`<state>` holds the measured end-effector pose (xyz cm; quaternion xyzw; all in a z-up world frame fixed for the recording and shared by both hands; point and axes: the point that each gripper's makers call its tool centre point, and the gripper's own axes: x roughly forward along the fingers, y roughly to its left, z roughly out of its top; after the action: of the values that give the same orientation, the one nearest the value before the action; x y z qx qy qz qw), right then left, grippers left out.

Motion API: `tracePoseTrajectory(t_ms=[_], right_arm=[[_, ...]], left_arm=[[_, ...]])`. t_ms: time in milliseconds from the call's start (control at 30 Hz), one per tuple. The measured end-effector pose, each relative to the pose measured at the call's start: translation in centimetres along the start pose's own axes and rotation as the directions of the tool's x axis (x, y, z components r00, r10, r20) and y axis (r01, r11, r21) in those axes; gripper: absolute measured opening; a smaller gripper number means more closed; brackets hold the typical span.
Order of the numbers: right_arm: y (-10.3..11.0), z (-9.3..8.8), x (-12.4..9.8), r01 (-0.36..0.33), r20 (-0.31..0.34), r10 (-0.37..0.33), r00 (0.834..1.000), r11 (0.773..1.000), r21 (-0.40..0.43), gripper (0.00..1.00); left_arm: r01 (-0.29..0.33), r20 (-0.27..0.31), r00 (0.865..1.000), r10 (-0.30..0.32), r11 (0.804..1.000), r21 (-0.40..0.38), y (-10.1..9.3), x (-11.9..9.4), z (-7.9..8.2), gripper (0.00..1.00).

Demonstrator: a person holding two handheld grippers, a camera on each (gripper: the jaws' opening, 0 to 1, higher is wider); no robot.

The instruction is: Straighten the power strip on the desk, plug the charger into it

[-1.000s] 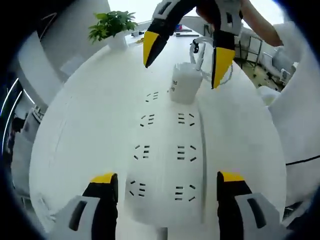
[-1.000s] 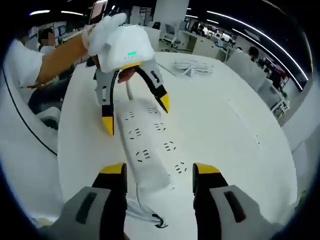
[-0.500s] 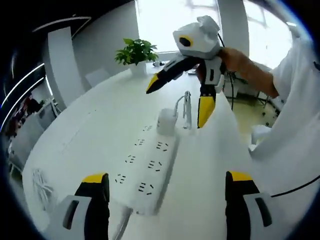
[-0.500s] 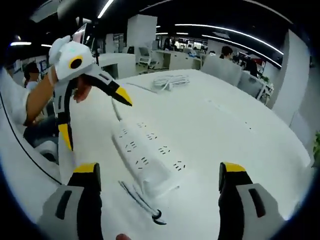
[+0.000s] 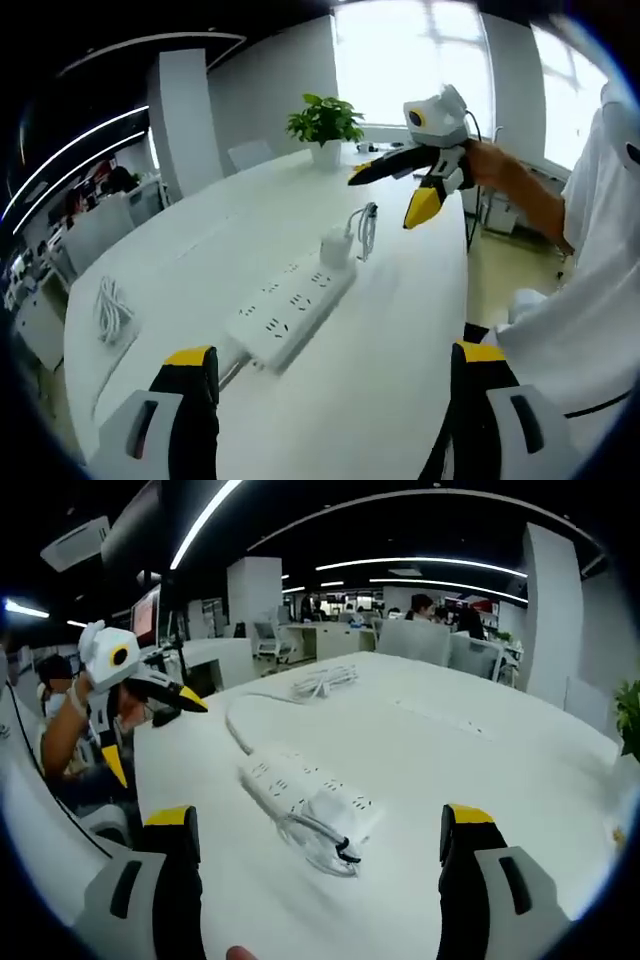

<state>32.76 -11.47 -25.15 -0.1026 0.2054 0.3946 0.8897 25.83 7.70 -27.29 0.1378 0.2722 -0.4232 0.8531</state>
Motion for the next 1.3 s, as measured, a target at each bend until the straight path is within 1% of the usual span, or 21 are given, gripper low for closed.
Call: tracePoseTrajectory(t_ms=[67,133,200,267,400,500,567,700,800,1067,1167,1300], right_arm=[[0.1,0.2,-0.7,0.016,0.018,-0.016,1.0,1.0,-0.001,0.97],[0.4,0.4,-1.5,0.026,0.033,-0.026,0.999,1.0,-0.003,0.97],[0.8,0.4,-2.2,0.031,0.046,-0.031,0.998,1.0,0.001,0.97],[1.2,0.2,-2.6,0.031,0.052,-0.031,0.998,0.999,0.012,0.97],[1.9,-0.1,-3.7,0.043,0.056,-0.044,0.997,0.999,0.007,0.97],[2.1,-0.3,-5.0,0.07,0.053,-0.069,0.996,0.998,-0.003,0.97],[2.2,-0.2,-6.1,0.091,0.059,-0.09,0.994,0.996,-0.003,0.97],[2.7,-0.1,-7.7,0.118,0.076,-0.117,0.99,0.993,-0.002,0.97],[3.3,-0.4,-8.6,0.133,0.081,-0.132,0.988,0.991,0.0,0.97],[4.1,-2.1,-9.5,0.159,0.075,-0.16,0.984,0.987,0.028,0.97],[4.0,-2.8,-9.8,0.177,0.074,-0.18,0.981,0.983,0.038,0.97],[4.1,-3.6,-10.4,0.191,0.072,-0.194,0.978,0.98,0.053,0.97]], left_arm=[[-0.008,0.023,1.0,0.009,0.999,-0.037,-0.4,-1.1,-0.1,0.96],[-0.014,0.039,0.999,0.016,0.999,-0.051,-0.9,-2.0,-0.2,0.96],[-0.026,0.031,0.999,0.028,0.997,-0.066,-1.5,-2.9,-0.6,0.96],[-0.057,0.018,0.998,0.059,0.997,-0.058,-1.6,-3.6,-0.9,0.96],[-0.075,0.028,0.997,0.076,0.995,-0.059,-2.3,-4.7,-1.1,0.96],[-0.079,0.045,0.996,0.082,0.994,-0.076,-2.9,-5.4,-1.4,0.96],[-0.083,0.043,0.995,0.088,0.992,-0.094,-3.1,-5.9,-1.7,0.96],[-0.12,0.036,0.992,0.124,0.986,-0.113,-3.3,-7.1,-2.4,0.96],[-0.143,0.029,0.989,0.147,0.982,-0.122,-3.5,-8.0,-2.9,0.96],[-0.169,0.026,0.984,0.174,0.976,-0.14,-4.0,-9.1,-4.4,0.96],[-0.181,0.013,0.983,0.185,0.971,-0.158,-3.9,-9.1,-5.1,0.96],[-0.181,-0.007,0.983,0.182,0.972,-0.147,-4.4,-9.2,-5.8,0.96]])
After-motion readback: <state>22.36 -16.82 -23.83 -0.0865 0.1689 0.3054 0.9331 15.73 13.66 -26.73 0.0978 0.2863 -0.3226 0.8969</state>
